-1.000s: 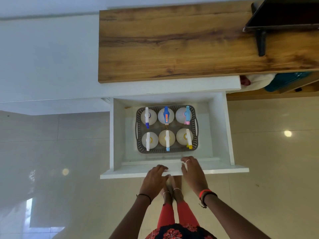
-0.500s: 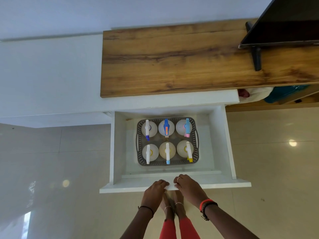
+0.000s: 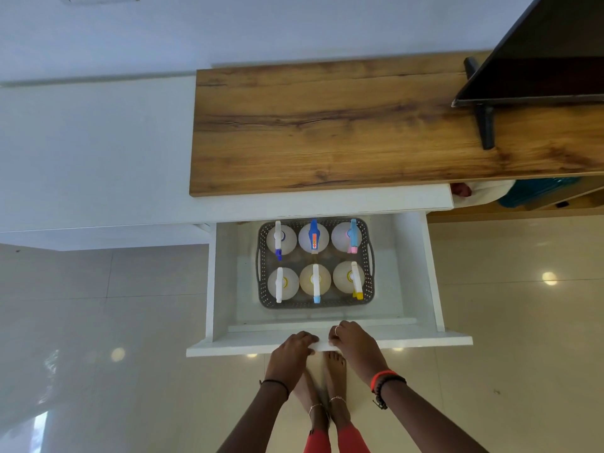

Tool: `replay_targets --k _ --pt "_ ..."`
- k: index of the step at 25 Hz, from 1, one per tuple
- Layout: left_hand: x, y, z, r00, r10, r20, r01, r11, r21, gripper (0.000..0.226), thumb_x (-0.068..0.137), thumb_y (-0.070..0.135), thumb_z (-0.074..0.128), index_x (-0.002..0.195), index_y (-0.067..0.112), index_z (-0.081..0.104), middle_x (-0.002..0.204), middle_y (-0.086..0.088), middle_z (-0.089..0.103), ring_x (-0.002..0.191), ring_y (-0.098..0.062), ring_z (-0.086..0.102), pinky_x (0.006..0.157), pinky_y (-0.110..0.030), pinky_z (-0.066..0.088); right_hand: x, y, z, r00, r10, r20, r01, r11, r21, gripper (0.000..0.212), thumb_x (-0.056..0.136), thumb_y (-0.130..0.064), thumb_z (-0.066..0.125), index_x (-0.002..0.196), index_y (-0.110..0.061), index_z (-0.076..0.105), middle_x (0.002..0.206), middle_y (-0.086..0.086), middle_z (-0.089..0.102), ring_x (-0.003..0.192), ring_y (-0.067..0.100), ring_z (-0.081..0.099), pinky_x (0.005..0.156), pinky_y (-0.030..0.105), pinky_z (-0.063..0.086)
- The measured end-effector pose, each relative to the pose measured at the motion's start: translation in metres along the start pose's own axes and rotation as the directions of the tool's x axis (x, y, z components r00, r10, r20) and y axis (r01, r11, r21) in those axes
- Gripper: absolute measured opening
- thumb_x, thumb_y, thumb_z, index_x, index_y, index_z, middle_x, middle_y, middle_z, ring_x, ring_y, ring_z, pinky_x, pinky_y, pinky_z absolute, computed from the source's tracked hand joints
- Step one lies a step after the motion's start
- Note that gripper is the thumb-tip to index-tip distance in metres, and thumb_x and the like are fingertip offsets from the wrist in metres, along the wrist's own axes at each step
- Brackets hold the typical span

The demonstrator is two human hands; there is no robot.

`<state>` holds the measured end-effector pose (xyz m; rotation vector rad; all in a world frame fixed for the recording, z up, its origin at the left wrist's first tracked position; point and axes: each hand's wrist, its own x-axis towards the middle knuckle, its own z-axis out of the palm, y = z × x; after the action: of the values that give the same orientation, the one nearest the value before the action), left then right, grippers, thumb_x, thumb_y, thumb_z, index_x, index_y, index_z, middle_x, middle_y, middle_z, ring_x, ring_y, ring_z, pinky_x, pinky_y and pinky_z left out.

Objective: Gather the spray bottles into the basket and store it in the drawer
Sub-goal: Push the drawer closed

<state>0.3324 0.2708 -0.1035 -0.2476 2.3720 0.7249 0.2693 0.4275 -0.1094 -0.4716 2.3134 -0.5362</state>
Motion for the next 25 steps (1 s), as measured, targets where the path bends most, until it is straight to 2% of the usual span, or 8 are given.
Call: replay_targets --k 7,10,12,14,16,18,22,25 --pt "0.03 0.0 -0.028 0.991 -0.013 -0.133 0.01 1.0 -0.028 0.033 0.095 0.026 0.055 0.127 0.024 0.058 0.13 0.009 0.057 0.12 -0.012 0.053 0.093 -0.025 0.045 0.032 -0.012 -0.03 0.972 0.134 -0.191 -0.157 0.982 -0.108 0.033 0.084 -0.04 0.063 0.097 -0.011 0.062 0.097 0.002 0.06 0.097 0.017 0.055 0.082 0.026 0.045" --pt "0.035 -0.003 -0.037 0.955 -0.022 -0.294 0.017 1.0 -0.02 0.029 0.087 0.035 0.064 0.111 0.02 0.057 0.11 0.006 0.055 0.102 -0.014 0.052 0.082 -0.022 0.041 0.037 -0.016 -0.037 0.922 0.311 -0.233 -0.305 0.95 0.062 0.034 0.08 -0.04 0.068 0.091 -0.01 0.056 0.091 0.003 0.058 0.091 0.019 0.054 0.079 0.032 0.049" --pt "0.035 0.0 -0.041 0.915 -0.164 -0.369 0.08 0.969 -0.234 0.026 0.088 0.04 0.062 0.093 0.018 0.051 0.088 0.007 0.053 0.081 -0.014 0.05 0.064 -0.023 0.037 0.037 -0.019 -0.038 0.865 0.426 -0.264 -0.35 0.891 0.29 0.026 0.084 -0.028 0.067 0.086 -0.01 0.049 0.087 0.008 0.056 0.088 0.025 0.055 0.08 0.036 0.051" --pt "0.033 0.005 -0.041 0.797 -0.518 -0.311 0.236 0.741 -0.628 0.035 0.089 0.046 0.058 0.086 0.015 0.042 0.08 0.0 0.056 0.072 -0.02 0.05 0.056 -0.027 0.035 0.039 -0.02 -0.038 0.685 0.685 -0.247 -0.424 0.651 0.63 0.027 0.084 -0.018 0.068 0.094 -0.003 0.048 0.095 0.018 0.058 0.094 0.031 0.059 0.089 0.043 0.05" --pt "0.032 0.005 -0.036 0.598 -0.798 -0.073 0.26 0.28 -0.924 0.039 0.09 0.042 0.06 0.091 0.009 0.04 0.085 -0.012 0.06 0.07 -0.025 0.055 0.057 -0.031 0.044 0.041 -0.021 -0.037 0.434 0.901 0.015 -0.403 0.18 0.897 0.04 0.082 -0.013 0.071 0.107 0.004 0.045 0.113 0.029 0.059 0.108 0.039 0.059 0.098 0.047 0.047" --pt "0.032 0.002 -0.036 0.534 -0.83 0.162 0.105 -0.125 -0.987 0.041 0.091 0.031 0.063 0.106 -0.001 0.043 0.093 -0.016 0.058 0.071 -0.025 0.061 0.064 -0.033 0.054 0.045 -0.023 -0.037 0.376 0.909 0.18 -0.33 -0.051 0.943 0.039 0.083 -0.01 0.07 0.109 0.005 0.045 0.12 0.029 0.059 0.112 0.039 0.059 0.096 0.043 0.048" --pt "0.038 -0.01 -0.044 0.6 -0.742 0.299 0.042 -0.344 -0.938 0.042 0.096 0.02 0.057 0.119 -0.015 0.052 0.124 -0.026 0.06 0.074 -0.027 0.063 0.078 -0.03 0.053 0.049 -0.019 -0.043 0.44 0.866 0.239 -0.445 -0.021 0.895 0.035 0.088 -0.017 0.065 0.109 0.008 0.052 0.105 0.022 0.062 0.098 0.031 0.061 0.072 0.032 0.047" --pt "0.037 -0.008 -0.052 0.598 -0.738 0.313 0.001 -0.39 -0.921 0.041 0.095 0.015 0.058 0.123 -0.015 0.052 0.131 -0.028 0.057 0.069 -0.022 0.062 0.06 -0.02 0.057 0.05 -0.009 -0.049 0.524 0.803 0.284 -0.469 -0.006 0.883 0.02 0.09 -0.02 0.061 0.094 -0.002 0.052 0.078 0.012 0.055 0.078 0.025 0.053 0.051 0.024 0.041"
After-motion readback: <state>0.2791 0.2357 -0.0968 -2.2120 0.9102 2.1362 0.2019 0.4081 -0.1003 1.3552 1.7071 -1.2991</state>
